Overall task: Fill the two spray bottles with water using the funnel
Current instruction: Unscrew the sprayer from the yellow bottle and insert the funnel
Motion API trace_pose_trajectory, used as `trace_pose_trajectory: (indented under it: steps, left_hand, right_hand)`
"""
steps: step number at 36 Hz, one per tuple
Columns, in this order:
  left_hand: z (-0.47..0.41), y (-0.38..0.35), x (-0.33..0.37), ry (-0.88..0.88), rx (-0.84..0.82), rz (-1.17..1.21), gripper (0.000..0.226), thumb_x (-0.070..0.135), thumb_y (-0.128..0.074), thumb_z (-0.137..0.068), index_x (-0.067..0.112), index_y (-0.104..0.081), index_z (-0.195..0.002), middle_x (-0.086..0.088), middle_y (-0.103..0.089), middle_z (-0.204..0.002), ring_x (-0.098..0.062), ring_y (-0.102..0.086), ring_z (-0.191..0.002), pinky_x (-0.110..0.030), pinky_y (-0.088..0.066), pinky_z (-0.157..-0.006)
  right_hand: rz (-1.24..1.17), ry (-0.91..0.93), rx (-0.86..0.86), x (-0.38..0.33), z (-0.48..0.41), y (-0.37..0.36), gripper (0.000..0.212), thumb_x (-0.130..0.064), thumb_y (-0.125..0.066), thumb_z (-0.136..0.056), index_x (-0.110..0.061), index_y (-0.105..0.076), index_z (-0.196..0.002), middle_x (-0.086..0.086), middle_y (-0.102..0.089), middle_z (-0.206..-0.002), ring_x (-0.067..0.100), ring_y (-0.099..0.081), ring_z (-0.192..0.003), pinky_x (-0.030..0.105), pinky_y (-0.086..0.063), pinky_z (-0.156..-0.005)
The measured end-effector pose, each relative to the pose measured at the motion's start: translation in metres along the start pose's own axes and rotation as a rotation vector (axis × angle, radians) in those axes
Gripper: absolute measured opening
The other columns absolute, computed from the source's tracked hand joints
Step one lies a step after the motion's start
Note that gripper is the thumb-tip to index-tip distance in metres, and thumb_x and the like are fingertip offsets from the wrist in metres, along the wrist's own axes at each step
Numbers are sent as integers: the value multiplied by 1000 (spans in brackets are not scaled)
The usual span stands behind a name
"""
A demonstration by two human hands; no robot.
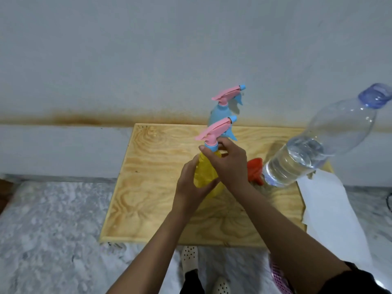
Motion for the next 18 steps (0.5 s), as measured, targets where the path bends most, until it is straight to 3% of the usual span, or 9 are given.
trace_pose_trajectory:
  steps: [4, 8, 10, 12, 15, 18]
  left_hand:
    - [9, -5, 1, 33, -82, -25, 76, 31, -82, -71, 17, -47, -137, 4, -56, -123, -7, -53, -112, -6, -39, -88]
    - [15, -9, 1, 99, -196, 14, 78, 32, -80, -73, 26, -41, -141, 6, -57, -129, -8, -53, -116, -18, -43, -94]
    - [19, -9, 0, 109, -228, 31, 77, 34, -79, -74, 28, -41, -141, 4, -58, -129, -8, -54, -115, -19, -44, -93]
    - [23, -7, -1, 121, -245, 49, 75, 35, -78, -74, 32, -41, -139, 6, -57, -126, -6, -53, -112, -16, -44, -92]
    - [32, -6, -4, 173, -248, 97, 71, 38, -77, -73, 42, -39, -133, 10, -56, -119, -5, -54, -110, -19, -46, -93]
    - [40, -8, -7, 232, -199, 152, 70, 36, -78, -72, 40, -42, -132, 15, -54, -111, -1, -54, -107, -16, -46, -91]
  right_hand:
    - [-61, -6, -5, 8, 11, 15, 27, -42, -68, -75, -17, -59, -70, -10, -56, -60, 7, -50, -56, 36, -46, -56]
    - [-91, 29, -124, 11, 16, 18, 35, -47, -60, -77, -14, -55, -69, -4, -50, -59, 10, -42, -57, 36, -38, -57]
    - [-141, 20, -219, 12, 18, 18, 34, -44, -59, -80, -10, -58, -76, -2, -57, -66, 12, -48, -64, 38, -42, -63]
    - [-251, -54, -357, 15, 20, 14, 34, -43, -58, -82, -11, -62, -89, 6, -68, -87, 21, -62, -85, 45, -48, -79]
    - [-435, -189, -558, 15, 26, 12, 31, -35, -48, -88, -15, -60, -109, 20, -62, -115, 33, -57, -111, 49, -43, -97]
    - [-471, -215, -602, 14, 32, 11, 35, -30, -48, -90, -19, -51, -123, 3, -60, -121, 15, -55, -115, 34, -43, -100]
Point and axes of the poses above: each hand's wrist, its own z-axis away from the middle knuckle, its own y-axis out of the back of the hand, x = y × z, the point moved 5 cm from there along -z, towards the middle knuckle
